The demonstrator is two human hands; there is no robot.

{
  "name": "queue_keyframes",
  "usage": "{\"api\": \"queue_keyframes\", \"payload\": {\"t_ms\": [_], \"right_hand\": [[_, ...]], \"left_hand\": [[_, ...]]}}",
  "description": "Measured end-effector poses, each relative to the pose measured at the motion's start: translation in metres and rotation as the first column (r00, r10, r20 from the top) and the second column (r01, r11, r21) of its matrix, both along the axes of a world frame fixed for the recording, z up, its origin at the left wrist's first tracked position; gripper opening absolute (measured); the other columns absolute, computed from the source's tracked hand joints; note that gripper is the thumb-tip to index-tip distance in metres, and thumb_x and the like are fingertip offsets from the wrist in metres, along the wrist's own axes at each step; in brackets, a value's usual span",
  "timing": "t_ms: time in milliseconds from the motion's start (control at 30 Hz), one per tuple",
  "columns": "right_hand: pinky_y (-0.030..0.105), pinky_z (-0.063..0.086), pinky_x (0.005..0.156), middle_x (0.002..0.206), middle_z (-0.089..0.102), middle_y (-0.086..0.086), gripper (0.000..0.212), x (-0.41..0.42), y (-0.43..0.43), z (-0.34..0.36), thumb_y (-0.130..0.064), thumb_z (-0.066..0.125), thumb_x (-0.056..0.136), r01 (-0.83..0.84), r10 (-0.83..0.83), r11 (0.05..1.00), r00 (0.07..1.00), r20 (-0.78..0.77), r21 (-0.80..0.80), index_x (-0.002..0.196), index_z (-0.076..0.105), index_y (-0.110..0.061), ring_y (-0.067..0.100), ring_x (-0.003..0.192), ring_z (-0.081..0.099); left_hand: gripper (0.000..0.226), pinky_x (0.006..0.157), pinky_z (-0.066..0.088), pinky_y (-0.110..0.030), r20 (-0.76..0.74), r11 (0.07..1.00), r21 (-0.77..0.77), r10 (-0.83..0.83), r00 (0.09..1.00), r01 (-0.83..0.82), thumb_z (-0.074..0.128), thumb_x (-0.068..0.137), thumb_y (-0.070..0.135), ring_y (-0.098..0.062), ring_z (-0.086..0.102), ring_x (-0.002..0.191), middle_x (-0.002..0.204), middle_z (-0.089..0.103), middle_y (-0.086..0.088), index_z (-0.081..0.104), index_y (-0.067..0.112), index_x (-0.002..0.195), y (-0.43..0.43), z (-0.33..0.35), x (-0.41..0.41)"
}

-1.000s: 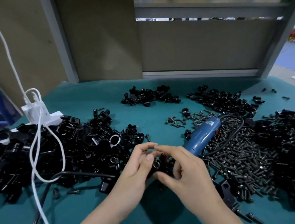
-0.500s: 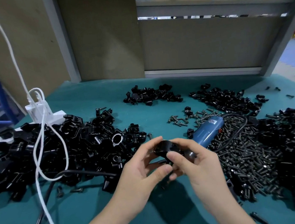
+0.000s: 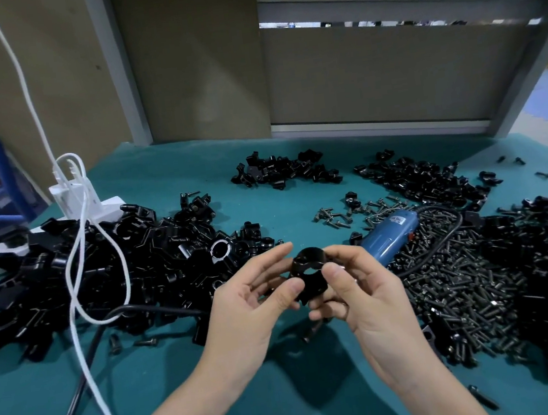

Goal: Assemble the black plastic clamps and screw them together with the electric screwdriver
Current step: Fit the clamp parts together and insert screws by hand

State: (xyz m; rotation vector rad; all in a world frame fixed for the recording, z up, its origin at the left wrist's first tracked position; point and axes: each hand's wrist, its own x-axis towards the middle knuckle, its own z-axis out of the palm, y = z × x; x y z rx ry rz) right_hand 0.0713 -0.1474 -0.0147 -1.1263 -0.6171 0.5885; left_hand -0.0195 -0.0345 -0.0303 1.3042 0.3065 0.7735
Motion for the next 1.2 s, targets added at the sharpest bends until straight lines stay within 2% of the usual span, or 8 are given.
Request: {"api": "queue_keyframes", "payload": {"t_ms": [267,467,600,700,833,1000,1133,1200], "right_hand": [[0.024,0.052,0.056,0.074,0.069,0.009,0.034,0.006,-0.001,-0.002,-0.029,0.071,0.070,-0.033,0.035,0.999,0.998,0.054,-0.036,0.098,0.070,-0.009,0.019,0.058,0.062],[0.025,0.052,0.054,0.077,0.070,0.009,0.026,0.010,-0.002,-0.001,-0.019,0.070,0.072,-0.085,0.089,0.995,0.993,0.078,-0.056,0.097,0.071,-0.011,0.020,0.059,0.062],[0.026,0.056,0.062,0.084,0.072,0.009,0.028,0.017,-0.003,-0.004,-0.008,0.070,0.076,-0.080,0.095,0.987,0.990,0.106,-0.140,0.103,0.070,-0.012,0.021,0.064,0.067],[0.032,0.058,0.072,0.093,0.066,0.005,0.035,0.018,-0.003,-0.008,0.006,0.070,0.080,0.007,0.071,0.964,0.957,0.282,-0.266,0.095,0.073,-0.025,0.024,0.078,0.070],[0.027,0.051,0.085,0.084,0.063,-0.013,0.028,0.025,-0.006,-0.011,-0.007,0.079,0.076,0.154,0.180,0.860,0.801,0.570,-0.487,0.094,0.075,-0.028,0.007,0.082,0.061],[0.029,0.050,0.089,0.086,0.065,-0.010,0.038,0.027,-0.007,-0.006,-0.010,0.080,0.074,0.149,0.199,0.843,0.806,0.557,-0.517,0.087,0.068,-0.043,0.011,0.087,0.063],[0.028,0.051,0.089,0.088,0.072,-0.005,0.034,0.026,-0.008,0.001,-0.004,0.080,0.074,0.066,0.191,0.861,0.878,0.439,-0.505,0.088,0.072,-0.035,0.010,0.086,0.067],[0.025,0.052,0.087,0.082,0.073,-0.008,0.034,0.025,-0.009,0.003,0.000,0.078,0.074,0.027,0.205,0.856,0.899,0.387,-0.517,0.086,0.072,-0.031,0.005,0.083,0.067]], "left_hand": [[0.046,0.084,0.050,-0.016,-0.002,0.998,0.045,-0.038,0.999,0.038,0.076,0.061,0.027,-0.012,0.067,0.102,0.106,0.074,0.000,0.070,0.025,0.107,0.002,0.003,-0.003],[0.034,0.079,0.050,-0.013,-0.046,0.990,0.106,-0.089,0.995,0.093,0.071,0.068,0.014,-0.008,0.069,0.094,0.100,0.075,0.002,0.071,0.015,0.102,0.006,0.003,-0.003],[0.030,0.078,0.049,-0.012,-0.097,0.989,0.128,-0.062,0.993,0.074,0.071,0.066,0.014,-0.005,0.069,0.090,0.095,0.076,0.004,0.071,0.018,0.096,0.010,0.000,-0.002],[0.030,0.075,0.049,-0.010,-0.145,0.988,0.146,-0.030,0.989,0.051,0.073,0.071,0.001,-0.003,0.069,0.084,0.091,0.076,0.006,0.072,0.022,0.092,0.012,-0.008,-0.007],[0.037,0.075,0.050,-0.011,-0.218,0.986,0.158,-0.024,0.976,0.059,0.074,0.073,-0.007,-0.005,0.070,0.086,0.093,0.076,0.003,0.075,0.028,0.086,0.011,-0.020,-0.012],[0.039,0.075,0.050,-0.011,-0.226,0.983,0.157,-0.057,0.973,0.094,0.073,0.074,-0.006,-0.005,0.070,0.088,0.095,0.075,0.005,0.076,0.031,0.085,0.012,-0.021,-0.011],[0.032,0.075,0.052,-0.014,-0.176,0.990,0.071,-0.106,0.979,0.120,0.071,0.072,0.003,-0.005,0.070,0.088,0.094,0.076,0.005,0.078,0.032,0.085,0.012,-0.019,-0.011],[0.033,0.076,0.055,-0.018,-0.178,0.992,0.035,-0.116,0.977,0.124,0.069,0.076,-0.004,-0.007,0.070,0.088,0.094,0.076,0.003,0.077,0.026,0.088,0.012,-0.021,-0.010]]}}
